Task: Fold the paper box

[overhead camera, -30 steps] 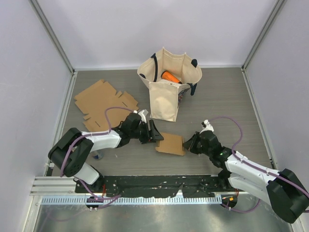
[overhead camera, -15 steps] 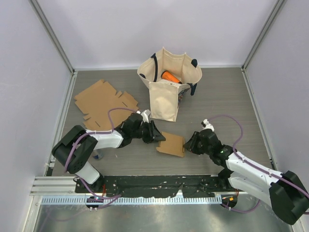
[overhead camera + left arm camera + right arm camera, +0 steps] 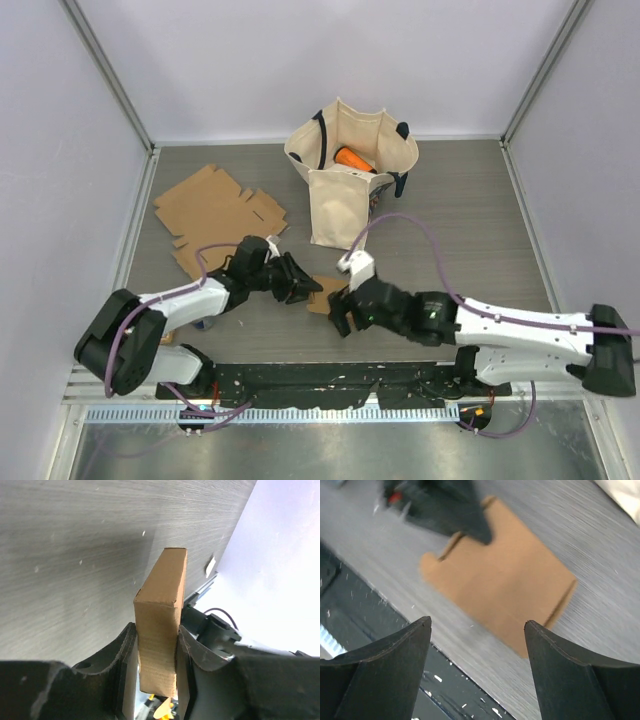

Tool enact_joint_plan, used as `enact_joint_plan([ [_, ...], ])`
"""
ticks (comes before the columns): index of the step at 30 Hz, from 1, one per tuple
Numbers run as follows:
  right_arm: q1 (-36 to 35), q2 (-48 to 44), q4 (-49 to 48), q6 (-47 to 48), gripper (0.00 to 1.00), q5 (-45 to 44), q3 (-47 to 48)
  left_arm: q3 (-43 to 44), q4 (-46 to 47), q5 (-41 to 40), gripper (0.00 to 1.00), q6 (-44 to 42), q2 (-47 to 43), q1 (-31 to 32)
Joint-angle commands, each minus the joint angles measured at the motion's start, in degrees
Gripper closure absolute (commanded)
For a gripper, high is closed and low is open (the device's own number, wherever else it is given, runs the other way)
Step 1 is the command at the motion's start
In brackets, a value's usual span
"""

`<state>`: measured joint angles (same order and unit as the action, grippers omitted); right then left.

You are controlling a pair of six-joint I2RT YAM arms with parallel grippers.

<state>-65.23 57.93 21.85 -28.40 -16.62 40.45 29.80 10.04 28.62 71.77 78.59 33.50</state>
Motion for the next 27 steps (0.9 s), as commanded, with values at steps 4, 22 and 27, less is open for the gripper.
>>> enact_joint_plan([
  [4, -16.8, 9.8, -2.8, 21.3, 0.2, -20.6, 5.3, -6.2, -4.8, 10.5, 0.64, 15.6, -9.0, -4.1],
  [22, -19.3, 12.1, -12.7, 33.4, 0.23, -17.0, 2.5, -10.6, 2.3, 15.0, 0.65, 27.4, -12.6, -4.6],
  [27, -19.3, 11.8, -13.1, 33.0, 0.23, -16.9, 1.0, -10.5, 2.7, 16.6, 0.65, 27.4, -11.9, -4.8],
])
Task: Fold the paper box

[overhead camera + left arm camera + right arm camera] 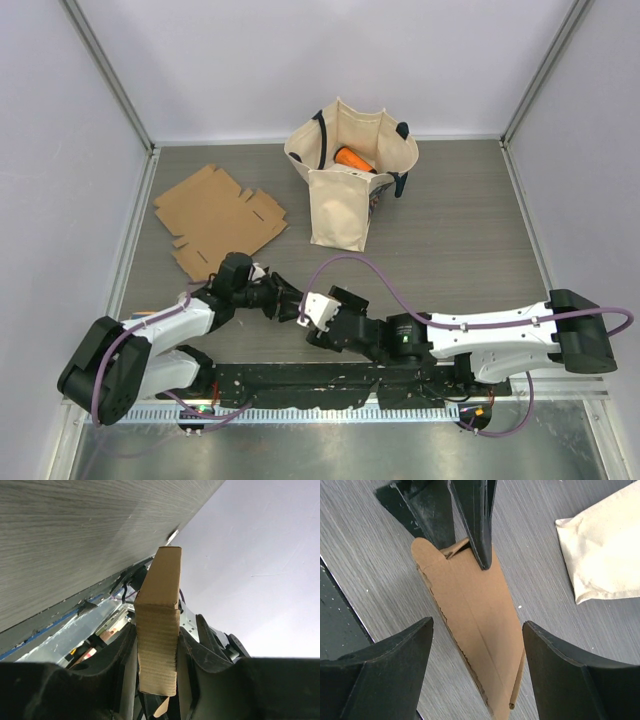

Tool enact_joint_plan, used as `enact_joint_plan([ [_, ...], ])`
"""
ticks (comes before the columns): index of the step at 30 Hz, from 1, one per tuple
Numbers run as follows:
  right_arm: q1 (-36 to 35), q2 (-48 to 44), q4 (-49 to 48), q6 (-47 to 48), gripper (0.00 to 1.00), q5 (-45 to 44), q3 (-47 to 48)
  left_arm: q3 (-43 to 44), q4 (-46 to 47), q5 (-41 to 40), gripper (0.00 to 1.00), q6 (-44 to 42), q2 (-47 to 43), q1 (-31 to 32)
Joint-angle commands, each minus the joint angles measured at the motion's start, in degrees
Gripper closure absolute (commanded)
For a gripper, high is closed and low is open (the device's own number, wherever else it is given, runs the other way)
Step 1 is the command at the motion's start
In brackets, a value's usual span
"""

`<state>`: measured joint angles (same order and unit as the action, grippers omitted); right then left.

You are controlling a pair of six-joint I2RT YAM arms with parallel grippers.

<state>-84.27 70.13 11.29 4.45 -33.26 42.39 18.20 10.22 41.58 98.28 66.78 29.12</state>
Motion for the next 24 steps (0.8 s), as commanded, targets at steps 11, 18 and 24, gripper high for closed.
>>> enact_joint_plan([
  [11, -0.4, 1.5, -10.8, 3.6, 0.38, -10.3, -4.1, 1.8, -1.3, 1.7, 0.6, 0.7, -4.4, -0.3],
  [18, -0.4, -0.4, -9.4, 1.1, 0.56, -7.0, -4.5, 4.2, -9.3, -3.9, 0.46, -9.8, -8.6, -0.4],
  [24, 2.5, -1.7, -2.0, -4.4, 0.64, 1.3, -3.5, 11.4, -26.3, -28.0, 0.45, -30.7, -20.3, -0.2],
])
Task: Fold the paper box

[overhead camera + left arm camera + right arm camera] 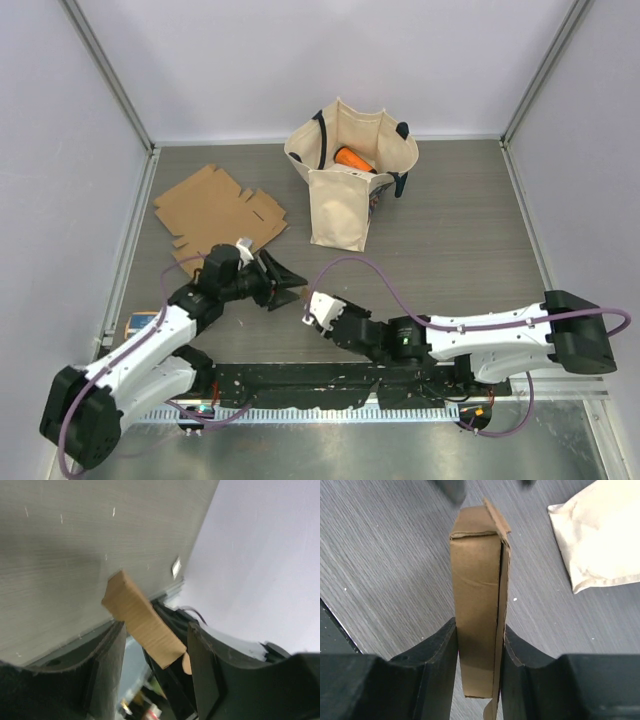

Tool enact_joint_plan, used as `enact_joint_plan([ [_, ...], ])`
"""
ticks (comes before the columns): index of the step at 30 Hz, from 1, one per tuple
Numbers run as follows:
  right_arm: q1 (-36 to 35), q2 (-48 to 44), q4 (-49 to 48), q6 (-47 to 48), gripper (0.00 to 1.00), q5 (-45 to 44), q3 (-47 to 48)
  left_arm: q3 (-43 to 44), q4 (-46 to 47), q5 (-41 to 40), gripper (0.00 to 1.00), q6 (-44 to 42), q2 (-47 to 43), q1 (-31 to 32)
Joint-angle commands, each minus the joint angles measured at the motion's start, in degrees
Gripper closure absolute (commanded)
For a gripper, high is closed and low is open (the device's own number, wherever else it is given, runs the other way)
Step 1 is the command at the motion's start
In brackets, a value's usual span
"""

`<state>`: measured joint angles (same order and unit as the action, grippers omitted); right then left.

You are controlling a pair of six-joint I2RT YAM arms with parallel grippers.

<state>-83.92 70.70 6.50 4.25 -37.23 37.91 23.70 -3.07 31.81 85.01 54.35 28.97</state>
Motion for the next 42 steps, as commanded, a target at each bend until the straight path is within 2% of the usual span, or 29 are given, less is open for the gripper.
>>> enact_joint_plan([
  [1, 3.4, -2.0, 4.5, -5.7, 0.64, 8.1, 1.9, 6.4, -14.7, -21.6, 0.46, -21.6, -10.0, -0.1],
  [3, 6.6, -1.0, 6.6, -7.8, 0.64, 14.2, 3.3, 5.4, -15.8, -28.0, 0.47, -23.7, -14.1, -0.1],
  [4, 7.5, -0.5, 8.1, -8.4, 0.64, 16.2, 4.6, 3.2, -14.5, -28.3, 0.49, -24.7, -18.0, -0.1],
  [5, 9.2, 1.4, 9.1, -9.1, 0.64, 18.1, 5.5, 1.9, -10.6, -27.9, 0.53, -26.9, -19.5, -0.1],
  [8, 11.9, 5.0, 14.3, -9.9, 0.64, 24.6, 9.5, -1.4, -5.9, -25.5, 0.56, -32.0, -23.1, 0.3],
  [13, 15.9, 9.1, 21.4, -10.9, 0.61, 31.7, 15.9, -2.8, 0.9, -22.2, 0.51, -40.5, -22.9, 3.5],
  [19, 18.3, 11.5, 24.8, -8.9, 0.59, 34.9, 17.9, -6.7, 16.7, -23.7, 0.49, -47.6, -18.2, 10.5],
  [23, 20.2, 10.9, 23.9, -7.7, 0.6, 39.1, 17.2, -7.1, 25.7, -22.6, 0.53, -52.8, -12.4, 14.2],
  [28, 22.1, 9.1, 23.2, -6.7, 0.63, 41.6, 16.7, -7.0, 28.4, -17.8, 0.54, -56.8, -7.4, 14.6],
  [34, 22.6, 8.6, 22.9, -6.0, 0.64, 42.1, 15.8, -5.9, 29.9, -17.7, 0.53, -60.3, -3.5, 14.6],
  [37, 23.0, 7.8, 22.7, -5.8, 0.65, 41.8, 14.7, -4.9, 30.1, -15.3, 0.59, -61.6, -1.2, 14.5],
  [42, 23.6, 6.7, 22.7, -5.5, 0.66, 42.2, 14.5, -4.7, 31.6, -12.4, 0.6, -60.8, 2.1, 14.5],
])
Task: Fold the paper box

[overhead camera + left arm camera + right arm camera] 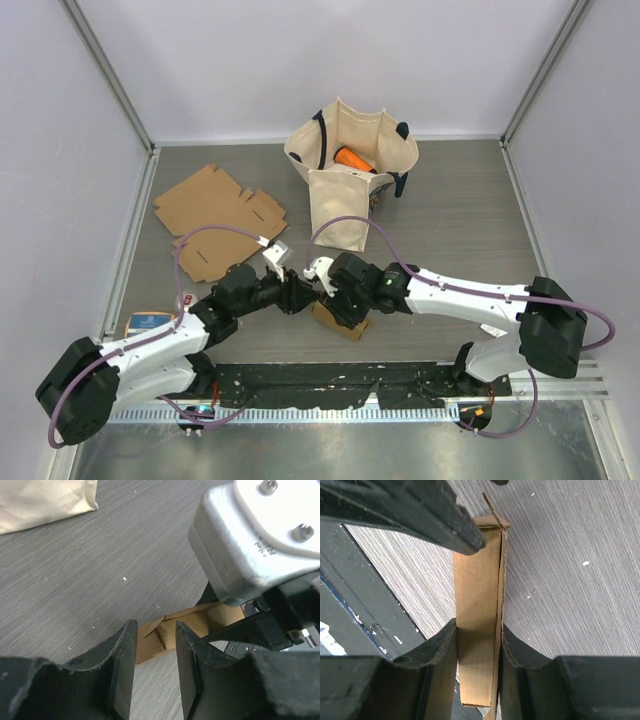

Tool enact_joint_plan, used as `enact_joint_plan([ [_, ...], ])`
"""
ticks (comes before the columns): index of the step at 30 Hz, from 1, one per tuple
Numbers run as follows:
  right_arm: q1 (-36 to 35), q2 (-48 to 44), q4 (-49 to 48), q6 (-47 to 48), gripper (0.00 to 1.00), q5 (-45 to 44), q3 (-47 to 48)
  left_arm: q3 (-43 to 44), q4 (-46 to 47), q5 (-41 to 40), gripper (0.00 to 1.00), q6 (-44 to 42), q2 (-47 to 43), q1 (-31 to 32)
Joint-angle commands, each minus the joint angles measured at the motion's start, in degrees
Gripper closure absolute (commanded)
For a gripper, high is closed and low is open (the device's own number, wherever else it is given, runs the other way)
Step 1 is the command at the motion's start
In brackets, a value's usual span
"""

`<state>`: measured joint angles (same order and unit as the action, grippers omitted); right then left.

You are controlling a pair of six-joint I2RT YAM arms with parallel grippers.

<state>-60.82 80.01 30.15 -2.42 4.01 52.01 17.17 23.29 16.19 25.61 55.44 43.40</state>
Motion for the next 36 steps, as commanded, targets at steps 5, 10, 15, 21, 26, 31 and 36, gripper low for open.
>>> enact_joint_plan([
  [5, 0.5, -2.3, -1.1, 1.4, 0.66, 1.3, 0.4, 0.9, 9.8, 4.8, 0.6, 0.1, 2.1, 0.0],
  [10, 0.5, -2.1, -1.3, 1.4, 0.68, 1.9, 0.4, 2.1, 10.6, 5.1, 0.62, 0.4, 4.1, 0.0],
  [15, 0.5, -2.7, -1.2, 1.3, 0.68, 1.5, 0.4, 3.4, 9.8, 6.2, 0.73, 0.2, 6.3, 0.0],
  [21, 0.5, -2.7, -1.1, 1.3, 0.69, 1.5, 0.3, 3.6, 8.8, 5.7, 0.77, -0.3, 5.8, 0.0],
  [26, 0.5, -2.6, -1.4, 1.2, 0.7, 1.0, 0.4, 5.1, 5.6, 5.8, 0.83, -1.3, 6.2, 0.1],
  [31, 0.6, -2.8, -1.3, 1.0, 0.71, 0.3, 0.4, 5.7, 2.7, 5.7, 0.78, -2.3, 5.8, 0.2],
  [36, 0.5, -2.8, -1.4, 1.0, 0.71, -0.2, 0.5, 6.1, 1.4, 5.8, 0.82, -3.3, 6.1, 0.2],
])
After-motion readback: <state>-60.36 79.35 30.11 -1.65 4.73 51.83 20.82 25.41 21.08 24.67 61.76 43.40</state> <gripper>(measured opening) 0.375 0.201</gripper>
